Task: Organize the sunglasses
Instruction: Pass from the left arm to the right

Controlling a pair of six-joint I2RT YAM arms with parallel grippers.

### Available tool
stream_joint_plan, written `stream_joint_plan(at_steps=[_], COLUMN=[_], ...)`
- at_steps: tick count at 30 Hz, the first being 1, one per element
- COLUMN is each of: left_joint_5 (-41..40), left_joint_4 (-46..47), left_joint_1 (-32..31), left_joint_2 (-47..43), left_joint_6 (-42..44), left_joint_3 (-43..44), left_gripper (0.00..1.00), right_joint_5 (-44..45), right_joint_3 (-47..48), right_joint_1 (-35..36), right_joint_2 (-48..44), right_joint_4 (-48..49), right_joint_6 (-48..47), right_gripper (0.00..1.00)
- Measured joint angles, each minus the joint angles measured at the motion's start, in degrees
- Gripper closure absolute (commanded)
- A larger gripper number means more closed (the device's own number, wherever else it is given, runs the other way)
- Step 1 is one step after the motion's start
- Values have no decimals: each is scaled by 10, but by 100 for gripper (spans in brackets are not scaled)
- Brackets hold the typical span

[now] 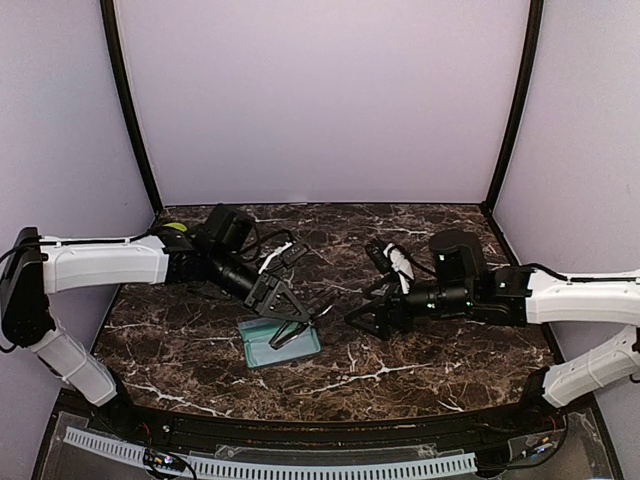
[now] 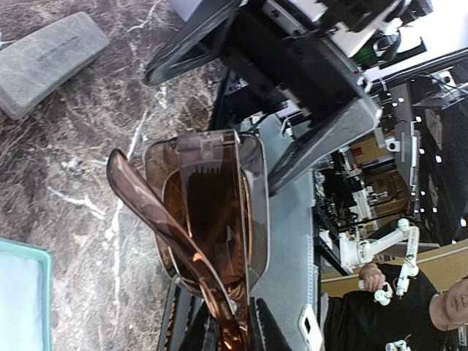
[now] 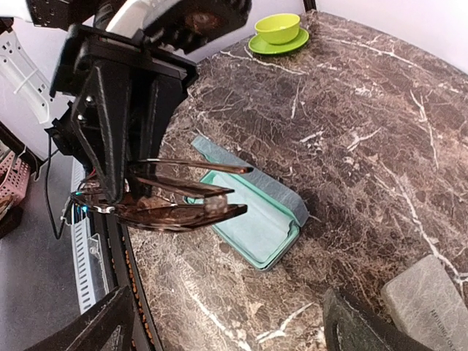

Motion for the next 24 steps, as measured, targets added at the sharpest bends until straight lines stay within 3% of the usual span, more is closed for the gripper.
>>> stream_joint_plan(at_steps=[7,14,19,24], left_joint_5=[63,103,111,117], left_joint_4=[138,354,410,424], left_joint_1=[8,17,23,30], left_joint_2=[1,30,41,41], left_joint_6=[-123,-334,-418,-445], left_joint_3=[-45,-97,-106,-106], left_gripper=[100,100,100,100], right_joint_5=[17,145,272,322], right_joint_3=[9,58,59,73], right_joint_1=[4,69,116,131], right_joint_2=[-15,-17,-16,7], right_joint_4=[-28,-75,-85,-88], right_joint_6=[-27,-104,-171,-210], right_gripper=[10,12,13,13])
